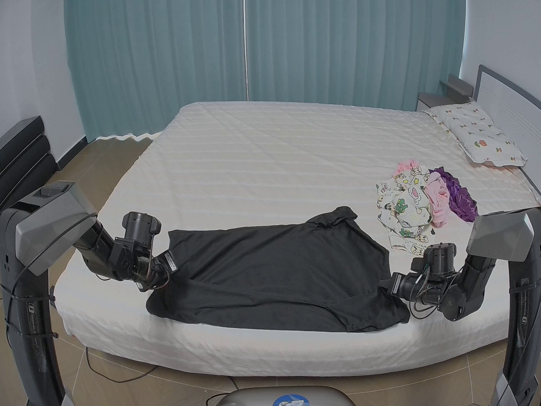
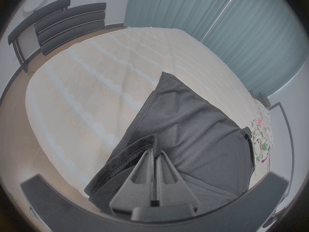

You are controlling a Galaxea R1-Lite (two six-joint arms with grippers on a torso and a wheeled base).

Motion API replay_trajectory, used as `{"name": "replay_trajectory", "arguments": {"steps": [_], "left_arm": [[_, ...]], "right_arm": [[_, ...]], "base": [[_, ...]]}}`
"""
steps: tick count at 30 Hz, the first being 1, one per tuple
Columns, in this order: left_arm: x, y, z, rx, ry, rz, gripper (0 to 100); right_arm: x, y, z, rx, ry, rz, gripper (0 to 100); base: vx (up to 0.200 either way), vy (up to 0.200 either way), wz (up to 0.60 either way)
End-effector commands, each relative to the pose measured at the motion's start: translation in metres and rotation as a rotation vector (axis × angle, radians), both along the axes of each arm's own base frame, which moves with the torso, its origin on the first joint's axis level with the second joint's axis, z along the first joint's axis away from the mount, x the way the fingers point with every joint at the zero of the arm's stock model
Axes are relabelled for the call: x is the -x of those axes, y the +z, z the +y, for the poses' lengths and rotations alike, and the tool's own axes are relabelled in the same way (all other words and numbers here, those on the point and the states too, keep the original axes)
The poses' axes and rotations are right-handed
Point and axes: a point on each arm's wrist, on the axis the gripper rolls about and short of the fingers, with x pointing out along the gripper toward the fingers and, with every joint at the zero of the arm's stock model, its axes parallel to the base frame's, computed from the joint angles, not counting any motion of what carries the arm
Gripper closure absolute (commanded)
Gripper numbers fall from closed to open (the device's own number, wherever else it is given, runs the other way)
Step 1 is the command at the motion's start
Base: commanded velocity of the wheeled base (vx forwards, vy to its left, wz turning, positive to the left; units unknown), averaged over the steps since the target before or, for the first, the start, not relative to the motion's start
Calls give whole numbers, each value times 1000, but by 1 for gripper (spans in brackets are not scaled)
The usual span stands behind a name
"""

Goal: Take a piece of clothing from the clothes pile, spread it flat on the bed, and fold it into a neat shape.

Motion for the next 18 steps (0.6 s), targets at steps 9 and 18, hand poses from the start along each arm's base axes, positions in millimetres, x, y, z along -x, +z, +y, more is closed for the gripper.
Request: {"name": "replay_trajectory", "arguments": {"steps": [9,18], "left_arm": [[0,-5,12,-2,31,17,100],[0,-5,16,-2,40,17,100]], "right_arm": [[-7,4,-11,-7,-37,-25,100],[-1,1,-13,-17,-25,-7,0]], "base": [[0,0,0],[0,0,0]]}}
